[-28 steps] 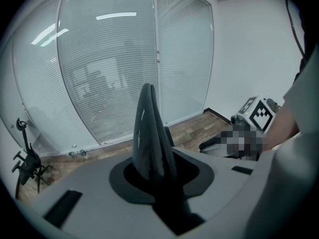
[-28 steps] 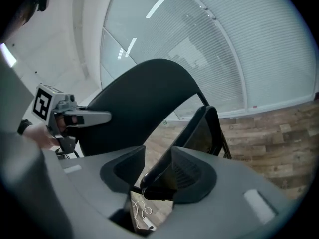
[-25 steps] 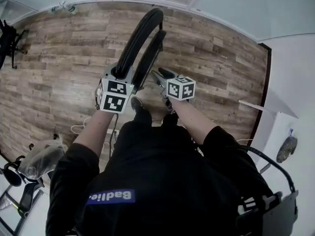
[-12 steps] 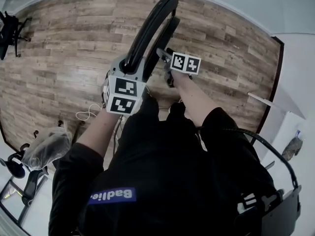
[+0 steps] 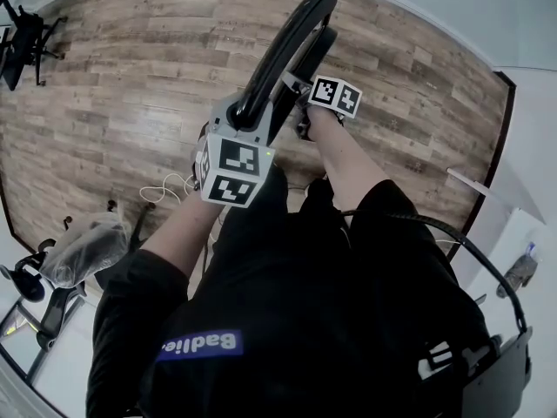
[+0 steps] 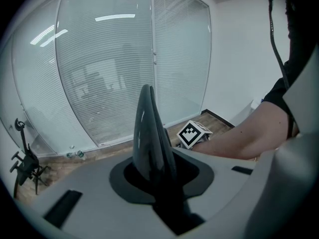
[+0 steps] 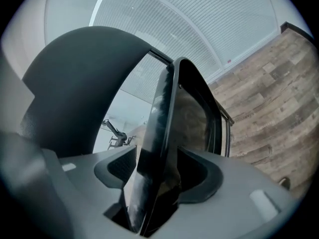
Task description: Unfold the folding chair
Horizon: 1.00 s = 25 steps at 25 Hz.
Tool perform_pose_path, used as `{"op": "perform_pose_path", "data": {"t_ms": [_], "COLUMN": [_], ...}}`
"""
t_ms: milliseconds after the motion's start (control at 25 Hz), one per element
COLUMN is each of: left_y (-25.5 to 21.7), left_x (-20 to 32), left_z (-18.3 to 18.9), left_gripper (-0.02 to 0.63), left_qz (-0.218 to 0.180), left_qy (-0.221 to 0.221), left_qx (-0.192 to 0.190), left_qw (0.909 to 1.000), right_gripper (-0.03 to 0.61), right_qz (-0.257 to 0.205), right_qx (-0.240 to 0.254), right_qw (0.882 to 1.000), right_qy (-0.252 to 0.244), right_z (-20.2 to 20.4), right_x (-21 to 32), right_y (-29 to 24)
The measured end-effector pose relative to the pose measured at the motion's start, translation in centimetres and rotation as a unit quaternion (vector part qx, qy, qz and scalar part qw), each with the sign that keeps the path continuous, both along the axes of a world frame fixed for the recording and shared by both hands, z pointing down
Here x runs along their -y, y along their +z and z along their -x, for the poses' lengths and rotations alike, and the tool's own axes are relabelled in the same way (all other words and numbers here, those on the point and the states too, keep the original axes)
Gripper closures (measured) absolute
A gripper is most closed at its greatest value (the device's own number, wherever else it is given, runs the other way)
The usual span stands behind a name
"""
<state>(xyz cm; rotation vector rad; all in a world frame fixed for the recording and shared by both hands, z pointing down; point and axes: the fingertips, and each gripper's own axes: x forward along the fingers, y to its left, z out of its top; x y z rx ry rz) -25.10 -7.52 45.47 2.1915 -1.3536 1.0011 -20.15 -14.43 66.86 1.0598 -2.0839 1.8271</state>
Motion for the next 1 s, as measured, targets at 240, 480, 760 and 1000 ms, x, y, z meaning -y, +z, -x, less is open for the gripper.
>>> {"op": "perform_pose_path", "data": {"t_ms": [240, 480, 760, 1000], "left_y": [-0.1, 0.5, 1.2, 2.2], "left_x": [-0.3, -0.4, -0.7, -1.3], "left_z": [-0.2, 0.3, -1.2, -3.8], "left_gripper": [0.525, 0.525, 0.525, 0.525], "left_qz": [-0.001, 0.01, 0.018, 0.03], "left_qy": [0.002, -0.006, -0.008, -0.003], "left_qx": [0.001, -0.013, -0.026, -0.042], "left_qw": [1.0, 0.9998, 0.9995, 0.9987], "right_gripper": [0.399, 0.408, 0.437, 0.433], "right_qz": [-0.013, -0.021, -0.004, 0.016], "right_qx": [0.01, 0.021, 0.024, 0.031], "right_qw": [1.0, 0.999, 1.0, 0.998], "right_qy": [-0.014, -0.021, 0.014, 0.046], "right_z": [0.3, -2.4, -9.4, -15.8], "right_x": [-0.2, -1.5, -3.7, -5.6], "right_y": [-0.3, -0.4, 0.9, 3.3]}}
